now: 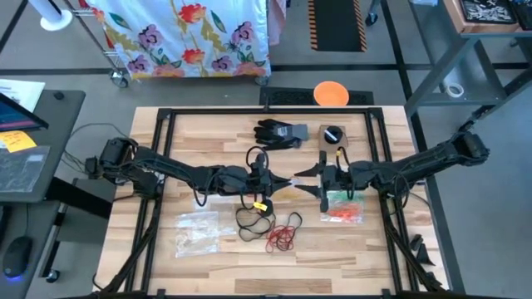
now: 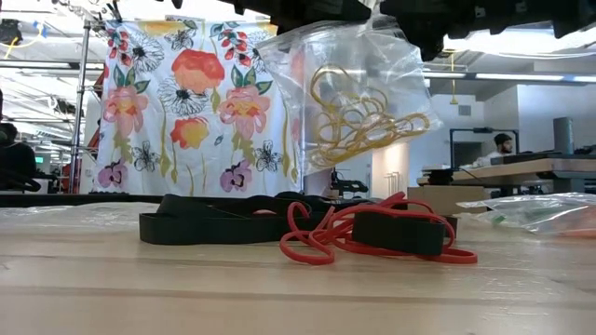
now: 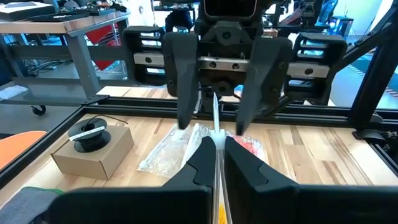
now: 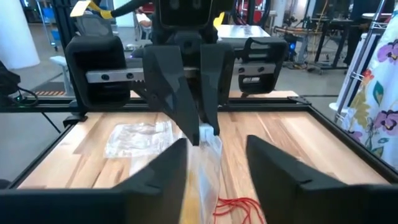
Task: Sort rubber bands
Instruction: Close the transparent zip bag containing the yellow rubber bands
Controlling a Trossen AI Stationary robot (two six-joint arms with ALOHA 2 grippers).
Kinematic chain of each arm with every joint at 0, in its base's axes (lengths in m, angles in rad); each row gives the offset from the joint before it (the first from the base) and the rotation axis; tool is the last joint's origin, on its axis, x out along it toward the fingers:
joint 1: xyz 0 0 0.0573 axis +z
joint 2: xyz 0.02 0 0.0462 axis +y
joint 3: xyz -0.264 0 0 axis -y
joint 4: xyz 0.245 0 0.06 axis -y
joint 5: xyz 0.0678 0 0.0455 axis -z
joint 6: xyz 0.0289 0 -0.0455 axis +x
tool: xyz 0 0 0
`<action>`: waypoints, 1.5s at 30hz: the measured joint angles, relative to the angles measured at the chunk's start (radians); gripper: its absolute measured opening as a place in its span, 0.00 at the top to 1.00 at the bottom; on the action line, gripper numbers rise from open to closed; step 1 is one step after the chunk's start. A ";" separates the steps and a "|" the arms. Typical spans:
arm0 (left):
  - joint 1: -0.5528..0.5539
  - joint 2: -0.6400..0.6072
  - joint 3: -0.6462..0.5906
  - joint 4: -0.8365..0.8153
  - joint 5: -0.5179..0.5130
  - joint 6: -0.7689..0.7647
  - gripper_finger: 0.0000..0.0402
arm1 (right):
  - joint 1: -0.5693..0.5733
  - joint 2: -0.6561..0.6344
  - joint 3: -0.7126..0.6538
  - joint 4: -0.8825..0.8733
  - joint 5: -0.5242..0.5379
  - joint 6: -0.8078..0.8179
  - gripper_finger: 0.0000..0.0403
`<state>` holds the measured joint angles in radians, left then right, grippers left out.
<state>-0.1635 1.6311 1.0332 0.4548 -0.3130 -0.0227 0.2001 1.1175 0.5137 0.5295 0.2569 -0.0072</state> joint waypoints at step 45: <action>0.000 -0.003 0.003 -0.105 -0.008 -0.110 0.98 | 0.004 -0.127 0.000 -0.174 0.060 -0.052 1.00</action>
<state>-0.1633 1.6279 1.0363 0.3498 -0.3210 -0.1328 0.2040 0.9908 0.5133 0.3551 0.3170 -0.0597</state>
